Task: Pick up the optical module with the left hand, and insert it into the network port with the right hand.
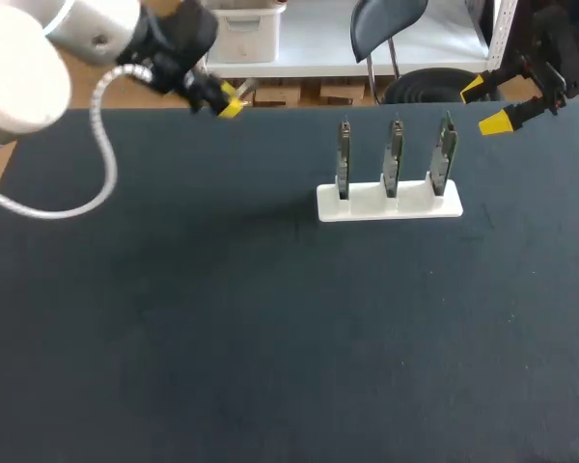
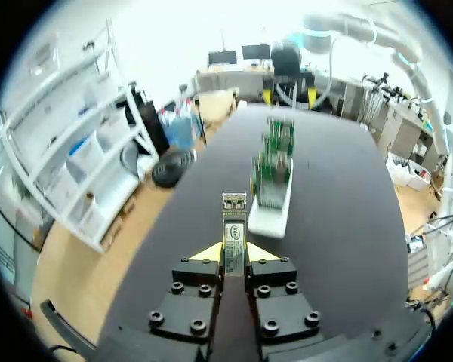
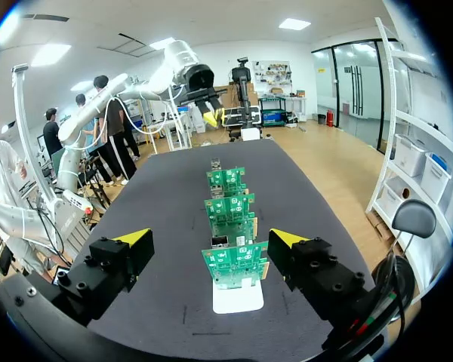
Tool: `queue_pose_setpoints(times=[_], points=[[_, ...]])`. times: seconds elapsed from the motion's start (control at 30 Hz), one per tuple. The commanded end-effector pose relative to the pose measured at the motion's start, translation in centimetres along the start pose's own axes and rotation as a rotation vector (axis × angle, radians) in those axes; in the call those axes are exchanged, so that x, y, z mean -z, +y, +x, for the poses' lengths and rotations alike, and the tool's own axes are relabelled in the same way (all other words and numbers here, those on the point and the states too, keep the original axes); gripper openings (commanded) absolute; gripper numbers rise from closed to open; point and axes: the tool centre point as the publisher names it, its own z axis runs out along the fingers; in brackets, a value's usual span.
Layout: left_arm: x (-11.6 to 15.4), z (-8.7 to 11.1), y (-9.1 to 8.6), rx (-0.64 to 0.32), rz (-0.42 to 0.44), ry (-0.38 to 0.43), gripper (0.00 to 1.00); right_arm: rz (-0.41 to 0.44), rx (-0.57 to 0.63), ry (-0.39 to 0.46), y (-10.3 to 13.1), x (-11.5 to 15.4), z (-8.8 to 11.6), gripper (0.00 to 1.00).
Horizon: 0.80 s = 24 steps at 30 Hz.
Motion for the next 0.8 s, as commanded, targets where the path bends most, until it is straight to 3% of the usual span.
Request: queue_pose_setpoints(times=[0.03,0.23,0.5,0.8], points=[[-2.3,-3.8,0.9,-0.041,0.021,-0.198,0.00,0.007,0.002,0.000,0.3,-0.1,0.0,1.00],[-4.2,-9.4,0.2,-0.031,0.083,-0.388,0.00,0.007,0.002,0.000,0.3,-0.1,0.0,1.00],[-7.6,-15.3,-2.0,-0.076,0.176,-0.507,0.00,0.007,0.002,0.000,0.3,-0.1,0.0,1.00],[-10.4,-19.1,-4.5,-0.048,0.267,-0.617,0.00,0.007,0.002,0.000,0.3,-0.1,0.0,1.00]])
